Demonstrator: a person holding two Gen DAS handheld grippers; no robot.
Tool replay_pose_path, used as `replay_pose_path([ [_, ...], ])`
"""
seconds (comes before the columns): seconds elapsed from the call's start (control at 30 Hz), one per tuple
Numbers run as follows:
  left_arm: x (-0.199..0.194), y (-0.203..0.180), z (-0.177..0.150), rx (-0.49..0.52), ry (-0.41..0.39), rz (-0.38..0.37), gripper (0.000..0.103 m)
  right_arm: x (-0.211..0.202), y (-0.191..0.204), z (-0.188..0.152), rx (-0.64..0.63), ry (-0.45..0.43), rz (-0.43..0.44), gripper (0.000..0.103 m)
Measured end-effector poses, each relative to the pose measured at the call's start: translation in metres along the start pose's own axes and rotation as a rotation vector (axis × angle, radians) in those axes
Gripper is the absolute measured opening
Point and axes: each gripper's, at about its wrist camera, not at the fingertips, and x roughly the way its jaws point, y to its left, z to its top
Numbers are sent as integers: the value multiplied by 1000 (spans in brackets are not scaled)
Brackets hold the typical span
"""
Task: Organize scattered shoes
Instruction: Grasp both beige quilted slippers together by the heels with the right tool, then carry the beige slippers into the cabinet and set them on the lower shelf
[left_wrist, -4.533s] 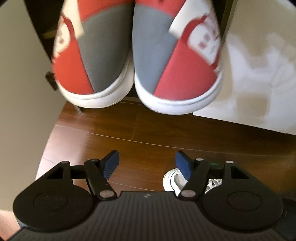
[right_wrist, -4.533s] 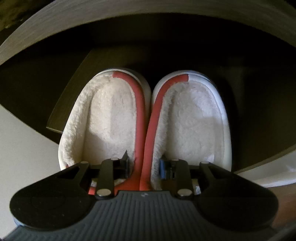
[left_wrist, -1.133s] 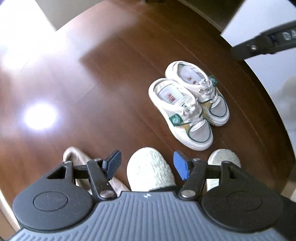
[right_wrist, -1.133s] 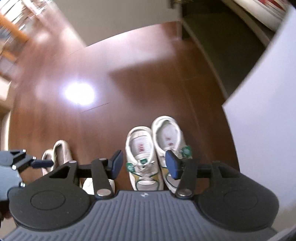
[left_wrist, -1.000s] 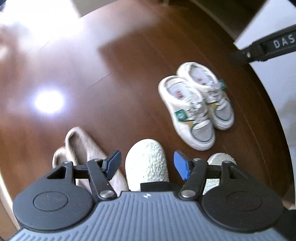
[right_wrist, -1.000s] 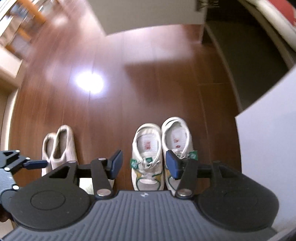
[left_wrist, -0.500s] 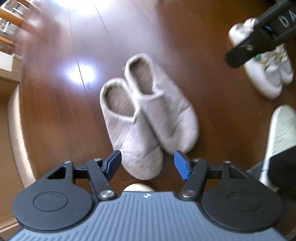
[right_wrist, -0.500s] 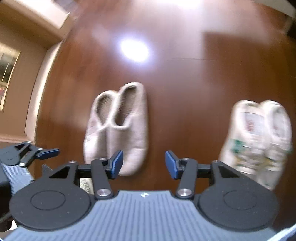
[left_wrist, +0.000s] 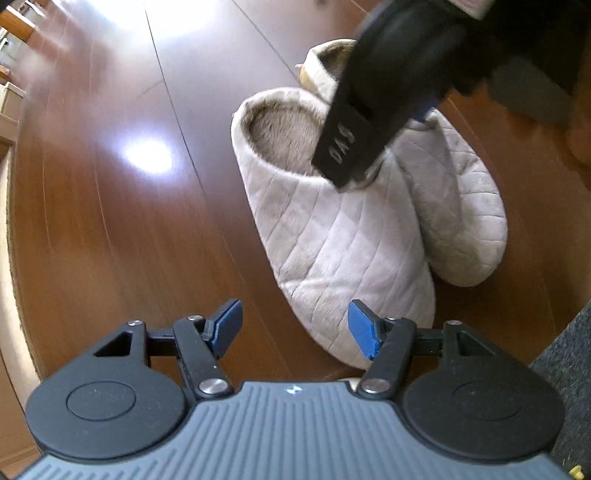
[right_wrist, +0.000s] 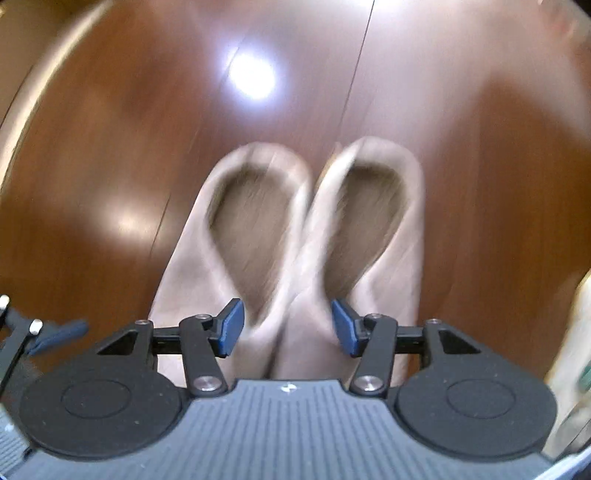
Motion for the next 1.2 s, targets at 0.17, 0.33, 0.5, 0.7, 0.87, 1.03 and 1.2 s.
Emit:
replay_pose_path([
  [0.17,4,6,-7,-4,5,-23,66,-4,3,-1,59,7,-22,52],
  [0.33,15,8,-4,7,-3,-29,66,16,-26,19,326,101,-51,48],
  [0.5,31,4,-1,46,16,-19,66,43,-8,14,140,138,-99,18],
  [0.7,12,-24,5,122,2,3,66,16,-50,-3,347,16,51,14],
  [0.87,-25,-57,31,194,-30,14,66,-41,-117,-12,576,-109,111,13],
  [1.03,-71,-108,85,315,-78,0,66,-136,-222,-10,812,-257,72,14],
  [1.2,-113,-162,162,409,-163,-8,69,-220,-341,-11,1014,-363,-26,14],
])
